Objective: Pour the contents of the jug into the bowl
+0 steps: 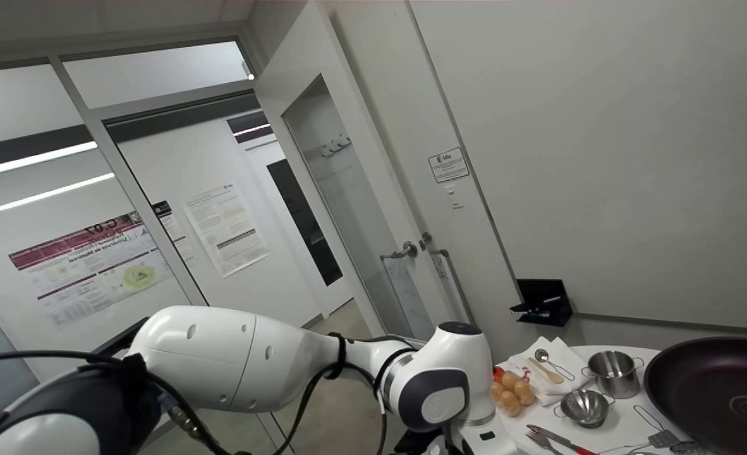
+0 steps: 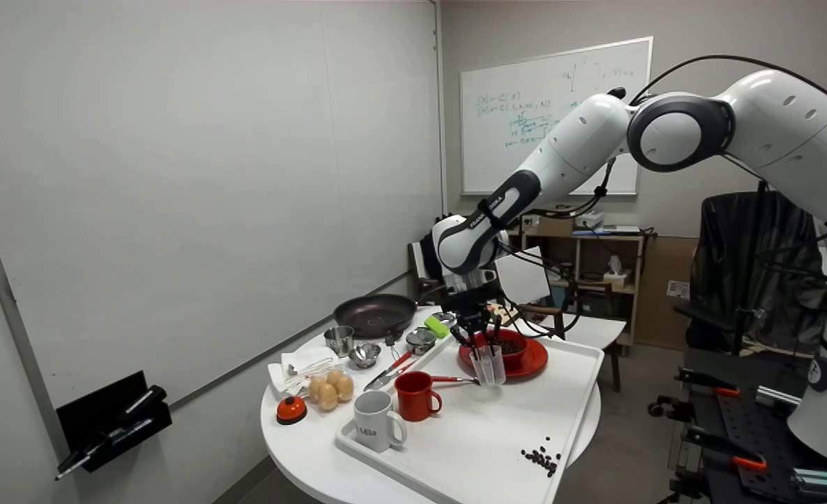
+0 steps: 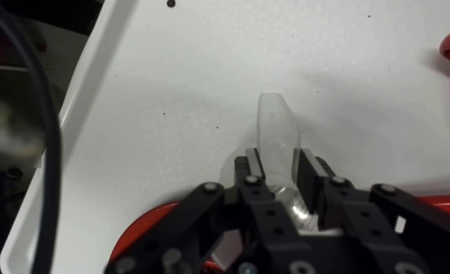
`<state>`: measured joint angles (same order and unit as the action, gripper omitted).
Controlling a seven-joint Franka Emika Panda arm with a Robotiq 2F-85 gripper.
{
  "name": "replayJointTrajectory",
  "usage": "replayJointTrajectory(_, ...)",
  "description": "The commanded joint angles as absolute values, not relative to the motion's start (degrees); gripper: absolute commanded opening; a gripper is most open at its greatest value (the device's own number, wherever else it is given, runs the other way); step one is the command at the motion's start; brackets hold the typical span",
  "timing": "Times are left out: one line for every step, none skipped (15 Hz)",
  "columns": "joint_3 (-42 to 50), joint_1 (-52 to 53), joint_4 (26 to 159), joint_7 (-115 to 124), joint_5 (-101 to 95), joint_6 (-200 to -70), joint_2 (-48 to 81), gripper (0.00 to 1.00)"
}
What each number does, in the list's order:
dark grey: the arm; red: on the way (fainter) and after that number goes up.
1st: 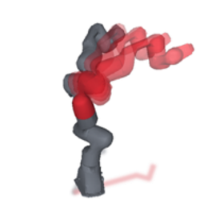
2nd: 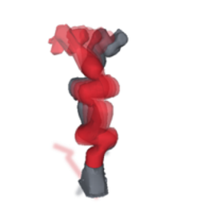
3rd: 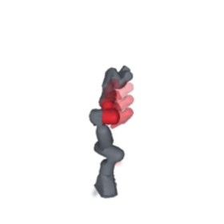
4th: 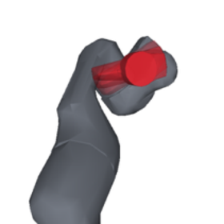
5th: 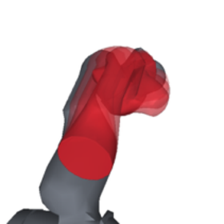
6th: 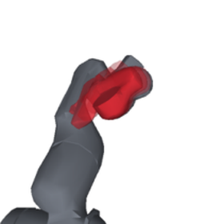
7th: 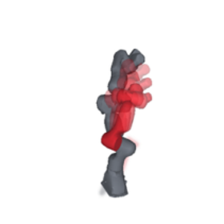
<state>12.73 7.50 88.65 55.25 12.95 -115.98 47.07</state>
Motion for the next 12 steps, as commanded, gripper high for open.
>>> replayJointTrajectory(11.69,8.0,94.22,57.38,8.41,-119.2,42.42,0.1)
replayJointTrajectory(11.48,7.97,94.94,57.66,7.8,-119.66,41.83,0.1)
replayJointTrajectory(11.13,7.78,95.74,57.61,7.5,-119.99,41.02,0.1)
replayJointTrajectory(10.88,7.65,96.59,57.6,7.26,-120.55,40.28,0.1)
replayJointTrajectory(10.6,7.51,97.4,57.74,7.44,-121.2,39.52,0.1)
replayJointTrajectory(10.3,7.35,98.11,57.91,7.76,-121.81,38.96,0.1)
replayJointTrajectory(10.19,7.45,98.67,58.61,7.91,-122.69,38.59,0.1)
replayJointTrajectory(10.16,7.78,99.11,59.53,7.71,-123.74,38.54,0.1)
replayJointTrajectory(9.95,7.96,99.58,60.15,7.61,-125.03,38.44,0.1)
replayJointTrajectory(9.78,8.33,99.7,60.76,7.23,-126.27,38.77,0.1)
replayJointTrajectory(9.59,8.6,99.66,61.53,7.0,-127.61,39.2,0.1)
replayJointTrajectory(9.51,8.98,99.0,62.53,6.51,-128.34,40.29,0.1)
